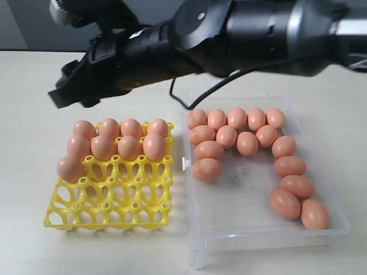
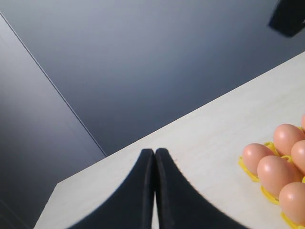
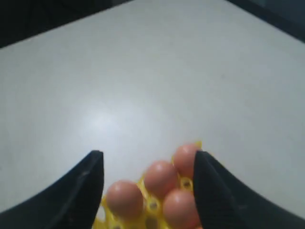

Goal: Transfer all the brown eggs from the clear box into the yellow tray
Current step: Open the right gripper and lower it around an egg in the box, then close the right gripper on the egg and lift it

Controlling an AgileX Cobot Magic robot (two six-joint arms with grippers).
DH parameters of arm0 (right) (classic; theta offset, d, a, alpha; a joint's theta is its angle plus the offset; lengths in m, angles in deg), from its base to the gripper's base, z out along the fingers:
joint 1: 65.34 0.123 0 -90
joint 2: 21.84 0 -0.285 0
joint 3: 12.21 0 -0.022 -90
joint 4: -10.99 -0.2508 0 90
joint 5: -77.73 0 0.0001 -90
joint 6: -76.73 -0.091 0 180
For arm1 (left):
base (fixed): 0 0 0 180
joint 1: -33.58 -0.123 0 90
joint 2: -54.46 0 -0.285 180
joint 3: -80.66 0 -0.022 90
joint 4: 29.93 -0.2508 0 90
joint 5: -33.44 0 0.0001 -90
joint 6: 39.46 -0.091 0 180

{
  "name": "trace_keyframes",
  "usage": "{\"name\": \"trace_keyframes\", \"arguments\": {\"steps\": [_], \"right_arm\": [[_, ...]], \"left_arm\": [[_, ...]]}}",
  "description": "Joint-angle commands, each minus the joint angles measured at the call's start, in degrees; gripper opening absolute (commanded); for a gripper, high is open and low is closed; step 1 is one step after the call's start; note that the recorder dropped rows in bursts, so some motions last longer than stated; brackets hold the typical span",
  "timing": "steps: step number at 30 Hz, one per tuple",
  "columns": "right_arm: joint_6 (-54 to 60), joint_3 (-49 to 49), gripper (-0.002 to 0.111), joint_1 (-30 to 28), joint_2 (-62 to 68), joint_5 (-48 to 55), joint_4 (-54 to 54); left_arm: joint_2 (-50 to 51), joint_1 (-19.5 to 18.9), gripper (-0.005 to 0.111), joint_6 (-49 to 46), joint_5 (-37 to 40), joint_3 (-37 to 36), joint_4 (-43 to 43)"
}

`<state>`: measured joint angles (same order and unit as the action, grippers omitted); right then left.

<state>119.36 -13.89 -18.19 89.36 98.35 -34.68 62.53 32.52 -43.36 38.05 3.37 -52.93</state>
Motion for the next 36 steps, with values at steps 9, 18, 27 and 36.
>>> {"name": "trace_keyframes", "arguments": {"steps": [9,18,27,36], "right_arm": [[-52.85,2.98,0.054,-15.51,0.79,36.28,62.53],[-51.07,3.13,0.054,-16.85,7.14,30.5,58.42],[-51.07,3.13,0.054,-16.85,13.33,30.3,57.13],[-51.07,3.13,0.006,-16.85,15.78,29.95,58.26]], "left_arm": [[-0.28,0.6,0.0,0.25,-0.28,0.07,-0.17],[-0.28,0.6,0.0,0.98,-0.68,0.07,0.94],[-0.28,0.6,0.0,3.9,7.86,0.07,21.21],[-0.28,0.6,0.0,3.9,8.52,0.07,21.05]]}}
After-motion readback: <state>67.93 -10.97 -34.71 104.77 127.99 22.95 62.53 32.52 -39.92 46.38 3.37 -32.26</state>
